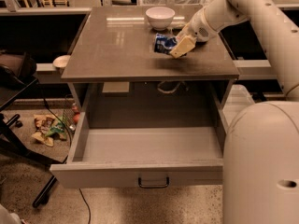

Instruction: Pick pepsi can from top drawer and place on counter

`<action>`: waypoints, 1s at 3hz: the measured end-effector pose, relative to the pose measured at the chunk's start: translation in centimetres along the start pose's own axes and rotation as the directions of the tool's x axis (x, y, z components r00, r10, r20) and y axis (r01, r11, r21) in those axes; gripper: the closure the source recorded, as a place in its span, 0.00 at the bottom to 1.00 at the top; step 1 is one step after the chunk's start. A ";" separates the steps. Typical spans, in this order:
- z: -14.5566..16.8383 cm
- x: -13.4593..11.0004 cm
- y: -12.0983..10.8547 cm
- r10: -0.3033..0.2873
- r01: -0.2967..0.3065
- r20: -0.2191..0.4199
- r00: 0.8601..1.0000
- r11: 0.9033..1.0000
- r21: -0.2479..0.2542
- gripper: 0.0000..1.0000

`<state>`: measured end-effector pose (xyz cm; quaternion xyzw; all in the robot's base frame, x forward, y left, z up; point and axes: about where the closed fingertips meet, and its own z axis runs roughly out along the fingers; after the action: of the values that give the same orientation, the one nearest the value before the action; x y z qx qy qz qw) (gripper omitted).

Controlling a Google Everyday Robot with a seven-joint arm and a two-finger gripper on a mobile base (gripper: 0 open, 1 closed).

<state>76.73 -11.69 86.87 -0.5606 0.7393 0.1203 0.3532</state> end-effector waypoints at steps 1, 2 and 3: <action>1.1 0.1 -0.3 0.014 -0.014 0.000 1.000 1.000 -0.014 0.50; 1.8 0.3 -0.5 0.024 -0.024 0.002 1.000 0.999 -0.025 0.27; 2.0 0.5 -0.7 0.033 -0.033 0.003 0.999 0.999 -0.026 0.04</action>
Offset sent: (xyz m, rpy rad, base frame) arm 0.0189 0.0025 -0.0116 0.0213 0.0375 -0.0087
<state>78.10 -11.16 85.29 -0.5527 0.7461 0.1366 0.3452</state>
